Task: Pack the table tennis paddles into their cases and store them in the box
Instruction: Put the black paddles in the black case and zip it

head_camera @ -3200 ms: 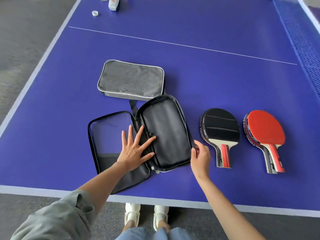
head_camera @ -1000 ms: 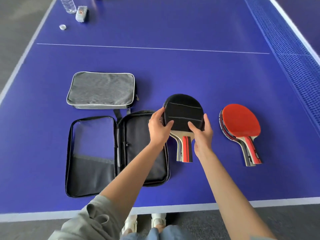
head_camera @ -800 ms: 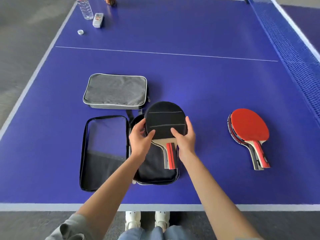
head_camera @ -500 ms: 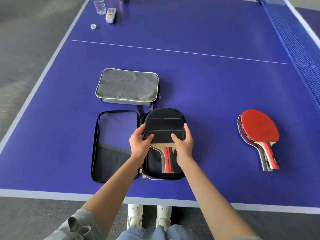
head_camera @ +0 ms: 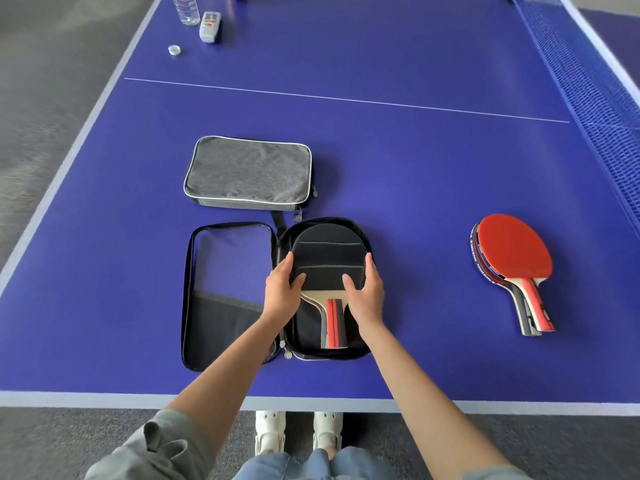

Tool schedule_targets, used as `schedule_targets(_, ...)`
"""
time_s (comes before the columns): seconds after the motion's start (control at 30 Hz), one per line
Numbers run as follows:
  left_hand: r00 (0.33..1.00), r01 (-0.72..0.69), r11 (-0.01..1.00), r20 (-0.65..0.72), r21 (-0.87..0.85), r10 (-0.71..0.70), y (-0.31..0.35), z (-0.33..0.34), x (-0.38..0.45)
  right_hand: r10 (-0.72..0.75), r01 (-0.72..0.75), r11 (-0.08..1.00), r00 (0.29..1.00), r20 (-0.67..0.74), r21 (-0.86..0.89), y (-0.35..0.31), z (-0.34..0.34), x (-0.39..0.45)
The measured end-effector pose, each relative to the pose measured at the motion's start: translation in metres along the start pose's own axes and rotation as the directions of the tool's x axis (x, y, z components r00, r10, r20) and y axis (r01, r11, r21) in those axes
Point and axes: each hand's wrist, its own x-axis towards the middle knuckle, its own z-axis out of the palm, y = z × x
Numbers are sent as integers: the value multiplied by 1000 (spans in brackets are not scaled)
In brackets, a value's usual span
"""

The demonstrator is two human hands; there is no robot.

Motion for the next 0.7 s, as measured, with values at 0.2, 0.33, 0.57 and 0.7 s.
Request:
schedule_targets(0.2,977,-28,986,-205,163,62,-20,-46,0,-422,439,820,897,130,-366,-6,13,-6)
schedule_targets(0.33,975,26,918,-212,397,64,-51,-84,5,-421,511,681,859,290,-524,-3,37,-7)
schedule_targets(0.57,915,323,904,-337,281,-222,-71,-105,6,-432,500,592,859,275,-632,7,43,-5)
schedule_targets(0.7,941,269,936,-268,228,-205,-68,-117,7,-427,495,570,861,279,-656,7,44,-4)
